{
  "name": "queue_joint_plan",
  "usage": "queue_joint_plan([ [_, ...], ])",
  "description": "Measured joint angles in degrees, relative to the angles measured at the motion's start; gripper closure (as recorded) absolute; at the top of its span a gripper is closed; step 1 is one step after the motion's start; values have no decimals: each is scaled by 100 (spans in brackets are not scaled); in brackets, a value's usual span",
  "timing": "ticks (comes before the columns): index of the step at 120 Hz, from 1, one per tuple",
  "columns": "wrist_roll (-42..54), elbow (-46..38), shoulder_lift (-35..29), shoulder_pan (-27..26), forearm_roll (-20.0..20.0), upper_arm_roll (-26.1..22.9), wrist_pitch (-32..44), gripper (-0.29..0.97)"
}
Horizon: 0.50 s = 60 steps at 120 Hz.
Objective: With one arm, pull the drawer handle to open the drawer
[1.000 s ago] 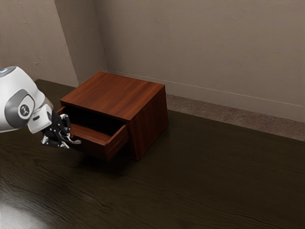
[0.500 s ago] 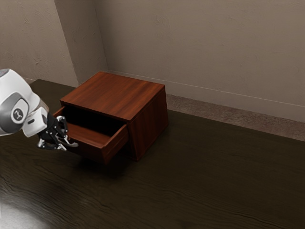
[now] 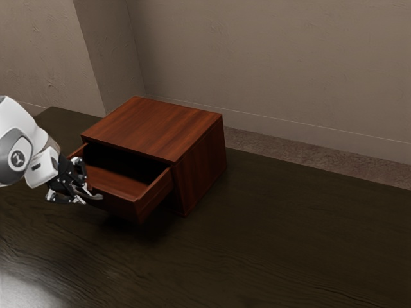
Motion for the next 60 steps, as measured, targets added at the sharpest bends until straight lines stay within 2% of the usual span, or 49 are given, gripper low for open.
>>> queue_joint_plan([
  [44, -66, -74, -187, 5, 107, 31, 72, 60],
  [54, -78, 29, -1085, 19, 292, 358, -150, 58],
  [60, -82, 372, -1603, 37, 456, 462, -524, 51],
])
